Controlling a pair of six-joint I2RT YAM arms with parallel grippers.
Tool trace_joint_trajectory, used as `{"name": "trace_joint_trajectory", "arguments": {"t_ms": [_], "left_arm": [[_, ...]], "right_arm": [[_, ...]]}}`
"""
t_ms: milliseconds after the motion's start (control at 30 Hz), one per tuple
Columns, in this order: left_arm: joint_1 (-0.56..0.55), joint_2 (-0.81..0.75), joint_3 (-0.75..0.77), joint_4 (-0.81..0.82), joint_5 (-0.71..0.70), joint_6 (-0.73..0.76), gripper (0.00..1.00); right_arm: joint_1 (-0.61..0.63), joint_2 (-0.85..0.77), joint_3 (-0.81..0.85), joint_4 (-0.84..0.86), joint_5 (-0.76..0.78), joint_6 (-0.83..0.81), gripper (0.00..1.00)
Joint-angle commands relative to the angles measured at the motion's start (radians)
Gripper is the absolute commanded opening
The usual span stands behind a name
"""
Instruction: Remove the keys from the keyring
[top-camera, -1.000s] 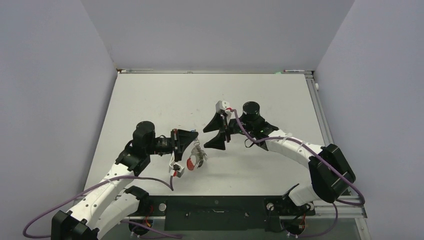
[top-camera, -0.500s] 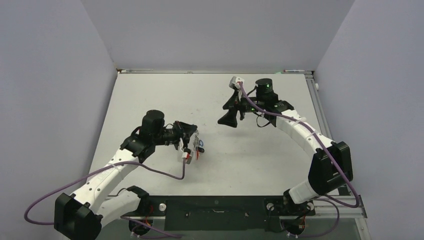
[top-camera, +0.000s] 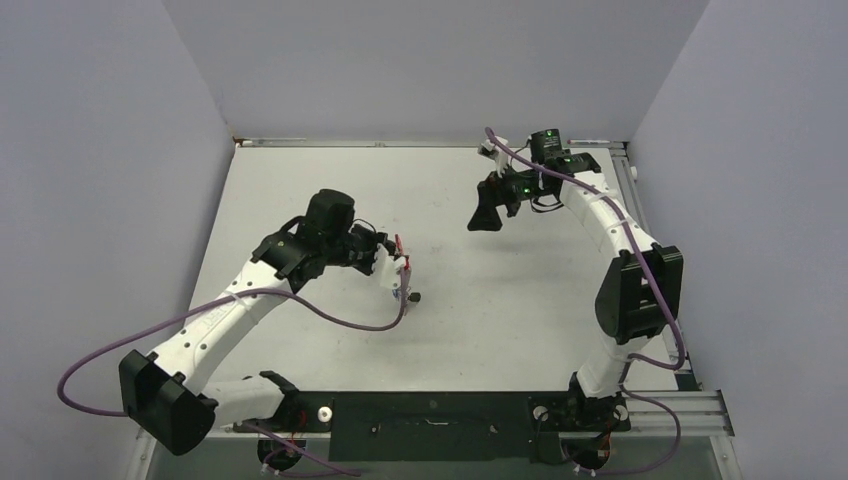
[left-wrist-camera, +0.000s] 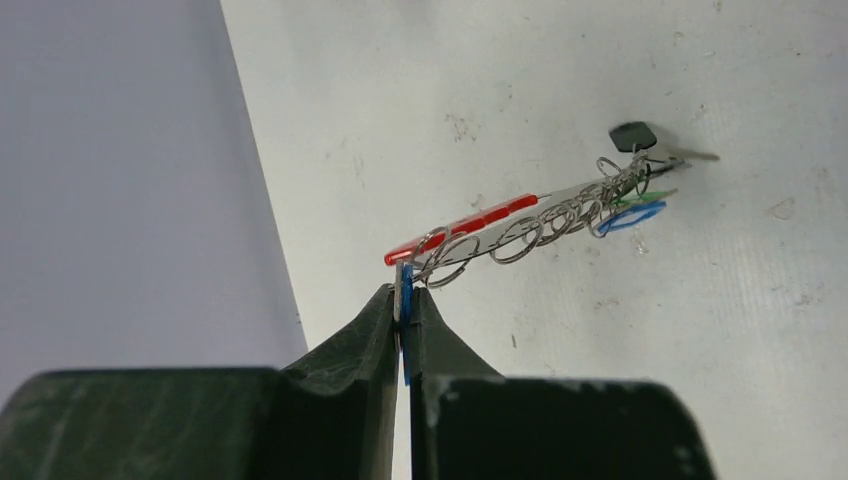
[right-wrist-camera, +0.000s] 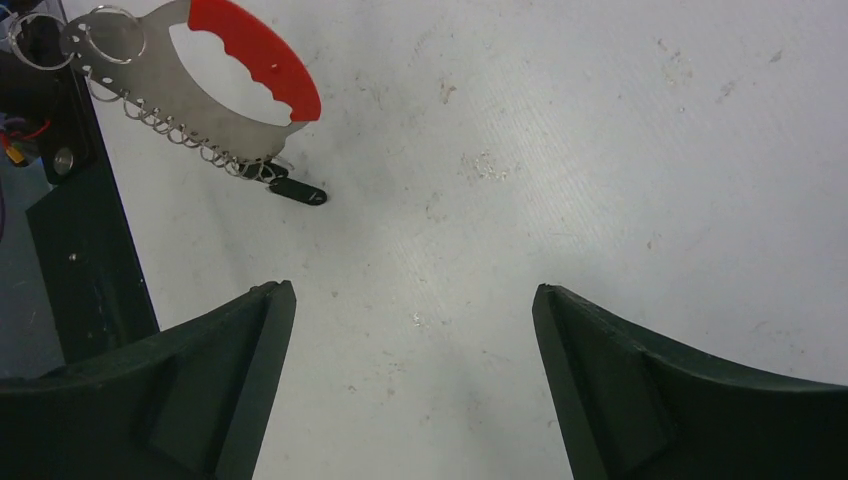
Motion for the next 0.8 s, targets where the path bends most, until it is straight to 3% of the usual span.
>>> {"name": "trace_joint_trajectory", "arguments": {"t_ms": [0,167,200,467,767], "left_arm": [[-0.016,0.064,0.136,-0.155,-0.082,-0.161,0.00],[-0.018,0.120,0.231,-0.237,-0.113,-0.316,0.00],[-0.019,0.129,0.248,-0.249,-0.120,-0.344,0.00],[-0.042,0.287,0.487,-0.482,-0.109,-0.588,0.00],[-0.045,0.443,0.729,-0.586,-0.077,-0.801,0.00]], "right_arm": [[-0.004,-0.028,0.008,-0.025,-0.091,-0.027,0.94],[0.018,-0.133,-0.212,0.340,-0.165,0.172,0.99],[0.030,-0.147,-0.245,0.391,-0.161,0.181,0.96],[0.109,-0.165,-0.269,0.475,-0.197,0.148,0.87],[0.101,-0.152,-0.283,0.682,-0.241,0.258,0.78]]}}
